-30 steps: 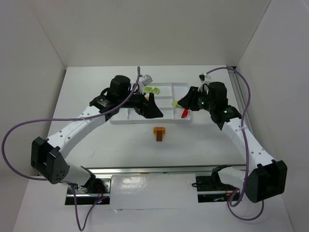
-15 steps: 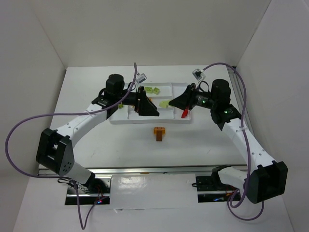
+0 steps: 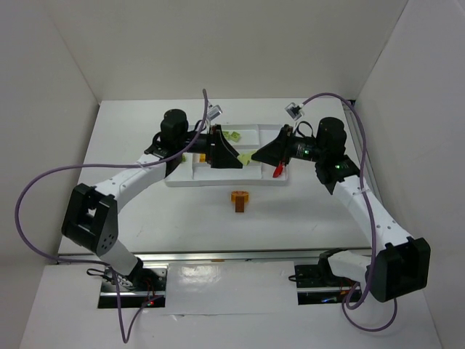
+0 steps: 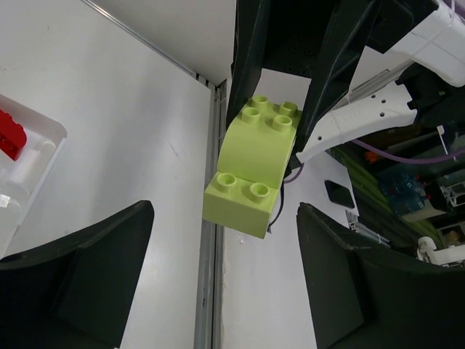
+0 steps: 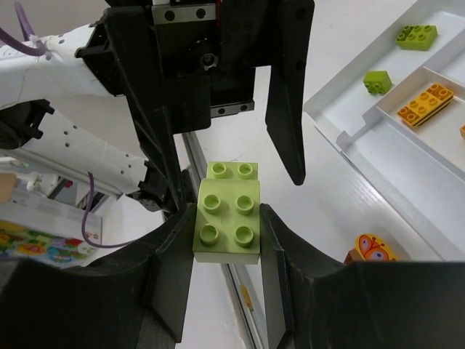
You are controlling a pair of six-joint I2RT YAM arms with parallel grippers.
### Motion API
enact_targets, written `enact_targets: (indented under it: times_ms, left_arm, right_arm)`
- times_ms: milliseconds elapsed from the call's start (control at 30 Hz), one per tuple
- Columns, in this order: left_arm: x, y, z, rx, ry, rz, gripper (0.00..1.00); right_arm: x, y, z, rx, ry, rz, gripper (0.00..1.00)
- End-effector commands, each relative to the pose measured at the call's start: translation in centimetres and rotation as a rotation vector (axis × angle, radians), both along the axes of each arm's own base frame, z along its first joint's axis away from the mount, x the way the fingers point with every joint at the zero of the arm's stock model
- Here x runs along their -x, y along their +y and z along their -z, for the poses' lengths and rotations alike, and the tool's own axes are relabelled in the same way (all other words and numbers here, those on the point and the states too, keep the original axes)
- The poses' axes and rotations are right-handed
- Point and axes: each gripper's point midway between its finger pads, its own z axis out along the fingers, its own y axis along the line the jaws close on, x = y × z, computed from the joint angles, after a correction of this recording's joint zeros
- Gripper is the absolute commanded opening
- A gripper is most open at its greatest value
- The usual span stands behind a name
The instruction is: Sort the legos into containers by color
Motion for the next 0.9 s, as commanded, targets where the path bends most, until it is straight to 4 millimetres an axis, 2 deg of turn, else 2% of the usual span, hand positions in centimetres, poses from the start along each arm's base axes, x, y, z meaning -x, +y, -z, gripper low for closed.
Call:
enact_targets:
  times_ms: [0,100,133,167,233,267,300,433,500,667,733,800,867]
  left_arm:
    - [-0.1,-0.1,-1.5,0.055,-0.065,0.037,0.89]
    - [-0.1,-0.1,-1.8,0.064,-0.074,0.037,0.71]
    - [-0.2,-0.1,-1.5,0.06,-0.057,0.027,0.61]
    - [-0.3,-0.1,-1.3,0.06,-0.048,0.018,0.42]
    - [-0.5,-0.2,-1.4,0.064,-0.057,0.009,0.23]
    - [-0.4,-0.2,-1.5,0.064,-0.047,0.009,0.08]
    - [-0.4,-0.2,-1.2,0.064,-0.047,0.009,0.0]
    - [-0.4,-0.2,-0.5,0.065,-0.024,0.008,0.0]
    - [-0.1,-0.1,0.7,0.051,0.007,0.008,0.0]
    - [0.2,0.1,1.6,0.046,0.017,-0.002,0.0]
    - [0.7,0.3,2.7,0.032,0.041,0.008,0.0]
    - [1.0,0.4,2.8,0.034,0.045,0.008,0.0]
    - [1.1,0.4,2.8,0.042,0.044,0.008,0.0]
  right_arm:
    - [0.5,0.4,-1.1,-0.021,-0.063,-0.038,0.09]
    - [0.3,0.4,-0.7,-0.014,-0.052,-0.039,0.09]
    - [0.3,0.4,-0.7,-0.014,-0.052,-0.039,0.09]
    - [0.1,0.4,-0.4,-0.008,-0.052,-0.039,0.09]
    - [0.1,0.4,-0.4,-0.008,-0.052,-0.039,0.09]
    - [0.1,0.4,-0.4,-0.008,-0.052,-0.039,0.09]
    - [-0.3,0.4,-0.1,-0.005,-0.043,-0.029,0.09]
    - [-1.4,0.4,-0.4,-0.02,-0.037,0.026,0.06]
    - [-1.7,0.4,-1.3,-0.035,-0.062,0.035,0.06]
    - [-3.4,-0.2,-2.8,-0.056,-0.088,0.126,0.06]
    - [-3.8,-0.5,-3.5,-0.074,-0.108,0.147,0.06]
    - [-4.0,-0.5,-4.5,-0.098,-0.119,0.156,0.06]
    - [-4.3,-0.5,-4.4,-0.103,-0.112,0.165,0.06]
